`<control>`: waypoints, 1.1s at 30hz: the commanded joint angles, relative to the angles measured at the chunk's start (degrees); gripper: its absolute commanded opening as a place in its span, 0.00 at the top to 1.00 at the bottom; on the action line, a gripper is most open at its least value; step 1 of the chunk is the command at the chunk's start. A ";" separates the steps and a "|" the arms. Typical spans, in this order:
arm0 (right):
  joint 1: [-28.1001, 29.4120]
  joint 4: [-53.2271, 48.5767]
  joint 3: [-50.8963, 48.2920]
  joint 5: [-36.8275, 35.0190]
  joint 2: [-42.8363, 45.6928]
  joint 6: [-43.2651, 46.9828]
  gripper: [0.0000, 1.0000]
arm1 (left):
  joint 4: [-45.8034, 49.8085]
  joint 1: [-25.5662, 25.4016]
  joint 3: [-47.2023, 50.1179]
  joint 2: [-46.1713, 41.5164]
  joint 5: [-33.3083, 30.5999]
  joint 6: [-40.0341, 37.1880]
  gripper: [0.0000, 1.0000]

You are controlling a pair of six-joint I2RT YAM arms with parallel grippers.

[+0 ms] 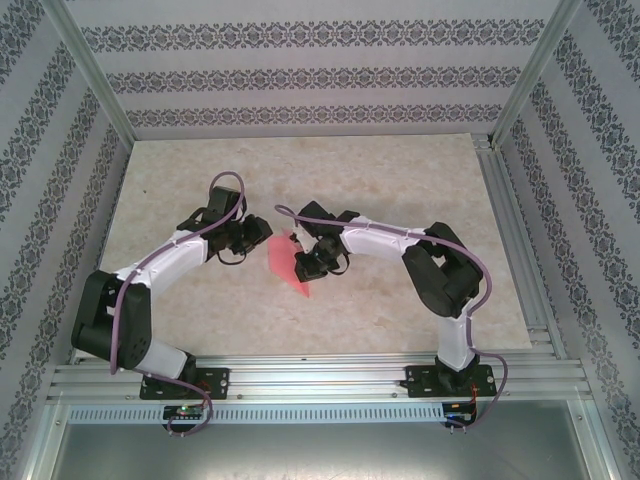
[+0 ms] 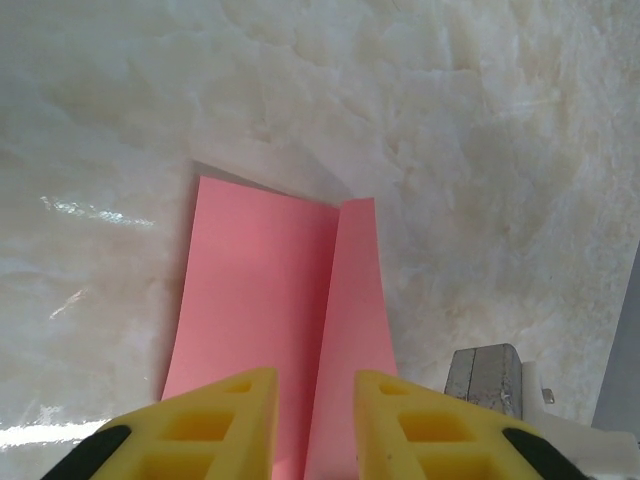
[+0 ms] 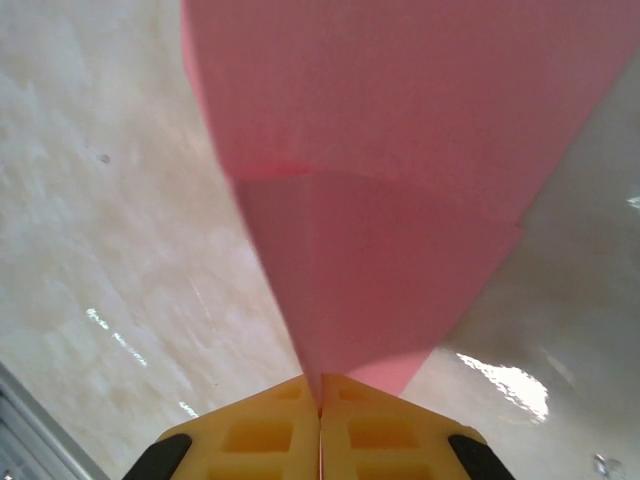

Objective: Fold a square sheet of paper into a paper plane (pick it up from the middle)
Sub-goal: Fourth fold the wing at the center of the table.

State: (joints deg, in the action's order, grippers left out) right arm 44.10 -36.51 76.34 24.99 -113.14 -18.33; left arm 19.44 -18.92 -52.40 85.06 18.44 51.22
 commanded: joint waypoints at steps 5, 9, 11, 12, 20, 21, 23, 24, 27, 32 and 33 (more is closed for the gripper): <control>-3.26 8.27 -1.92 11.69 -2.95 -0.01 0.93 | -2.56 -2.99 1.51 2.40 1.19 -0.53 0.79; -4.78 9.83 -2.54 13.23 -3.22 -0.26 0.93 | -4.96 -4.69 4.30 2.59 0.95 1.32 0.80; -5.53 11.00 -3.16 14.56 -3.13 -0.63 0.93 | -5.45 -5.70 4.97 2.70 0.09 1.84 0.80; -5.77 11.54 -3.38 15.31 -3.34 -0.74 0.93 | -5.62 -6.28 5.01 2.91 -0.13 1.95 0.80; -7.48 12.50 -3.80 17.57 -3.70 -0.89 0.93 | -7.24 -8.90 5.03 7.62 -1.54 2.61 0.82; -7.53 12.76 -3.83 17.88 -3.73 -1.04 0.93 | -7.96 -8.86 4.71 8.69 -1.12 2.72 0.83; -7.68 12.43 -3.52 17.43 -3.93 -1.01 0.93 | -8.78 -9.05 4.15 10.37 -0.64 3.21 0.84; -7.68 12.54 -3.65 17.51 -3.99 -0.98 0.93 | -10.28 -9.21 4.43 10.71 -0.24 3.51 0.84; -7.83 13.23 -3.98 17.35 -4.10 -1.44 0.93 | -13.07 -9.54 5.09 12.15 1.32 4.54 0.85; -8.26 14.15 -4.17 17.63 -4.10 -2.31 0.93 | -9.54 -9.59 3.59 15.62 0.28 3.11 0.86; -8.25 14.03 -4.09 17.56 -4.10 -2.30 0.93 | -9.12 -9.64 3.54 16.24 0.09 3.01 0.87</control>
State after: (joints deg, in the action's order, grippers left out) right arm 36.60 -24.36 72.84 41.08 -116.25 -19.97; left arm 10.04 -27.83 -48.14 98.76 19.16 54.46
